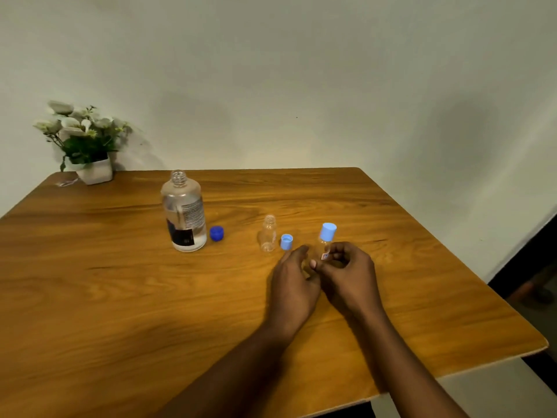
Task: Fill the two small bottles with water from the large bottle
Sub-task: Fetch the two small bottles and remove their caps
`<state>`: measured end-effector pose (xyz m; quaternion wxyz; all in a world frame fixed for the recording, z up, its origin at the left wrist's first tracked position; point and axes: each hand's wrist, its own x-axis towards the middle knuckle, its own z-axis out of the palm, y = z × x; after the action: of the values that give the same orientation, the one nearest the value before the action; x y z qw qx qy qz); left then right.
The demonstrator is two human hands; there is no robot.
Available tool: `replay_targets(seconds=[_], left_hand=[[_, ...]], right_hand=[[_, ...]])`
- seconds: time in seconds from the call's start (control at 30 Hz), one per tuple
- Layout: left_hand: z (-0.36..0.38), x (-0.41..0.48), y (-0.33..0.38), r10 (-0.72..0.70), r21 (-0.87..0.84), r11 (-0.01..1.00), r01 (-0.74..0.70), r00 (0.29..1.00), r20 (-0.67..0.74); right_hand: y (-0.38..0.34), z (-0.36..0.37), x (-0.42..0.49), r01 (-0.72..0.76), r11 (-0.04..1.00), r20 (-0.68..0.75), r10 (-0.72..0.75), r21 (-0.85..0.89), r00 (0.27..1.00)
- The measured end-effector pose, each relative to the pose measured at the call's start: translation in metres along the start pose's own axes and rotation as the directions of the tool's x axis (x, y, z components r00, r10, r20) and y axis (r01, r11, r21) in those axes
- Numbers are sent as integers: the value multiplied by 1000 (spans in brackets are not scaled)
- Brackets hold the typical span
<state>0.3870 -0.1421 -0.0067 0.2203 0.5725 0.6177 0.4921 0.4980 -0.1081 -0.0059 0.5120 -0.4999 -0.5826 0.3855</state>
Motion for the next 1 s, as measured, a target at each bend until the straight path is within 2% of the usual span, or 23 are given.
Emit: replay_targets(seconds=[0.2, 0.33, 0.47, 0.53, 0.67, 0.87, 1.0], left_hand=[[-42, -10, -18, 33, 46, 998, -35, 998, 56], [-46, -4, -19, 78, 74, 994, -85, 993, 92], [-44, 3, -22, 101, 115, 987, -112, 990, 94], [-46, 7, -26, 119, 162, 978, -131, 989, 86], [-55, 13, -34, 161, 269, 948, -173, 985, 66], [-59, 13, -37, 202, 336, 914, -228, 973, 112], [-67, 11, -39, 182, 333, 920, -208, 977, 108]], right_hand=[[-8, 21, -19, 4, 997, 101, -12, 81, 995], [-8, 21, -17, 5, 997, 135, -16, 80, 991], [-4, 21, -12, -57, 983, 170, 28, 174, 985], [-4, 21, -9, -48, 983, 129, 25, 177, 991], [-10, 11, -1, 55, 997, 19, -56, 60, 998], [-17, 11, 5, 69, 996, 53, -72, 61, 996], [-14, 12, 5, 58, 996, 98, -65, 74, 993]])
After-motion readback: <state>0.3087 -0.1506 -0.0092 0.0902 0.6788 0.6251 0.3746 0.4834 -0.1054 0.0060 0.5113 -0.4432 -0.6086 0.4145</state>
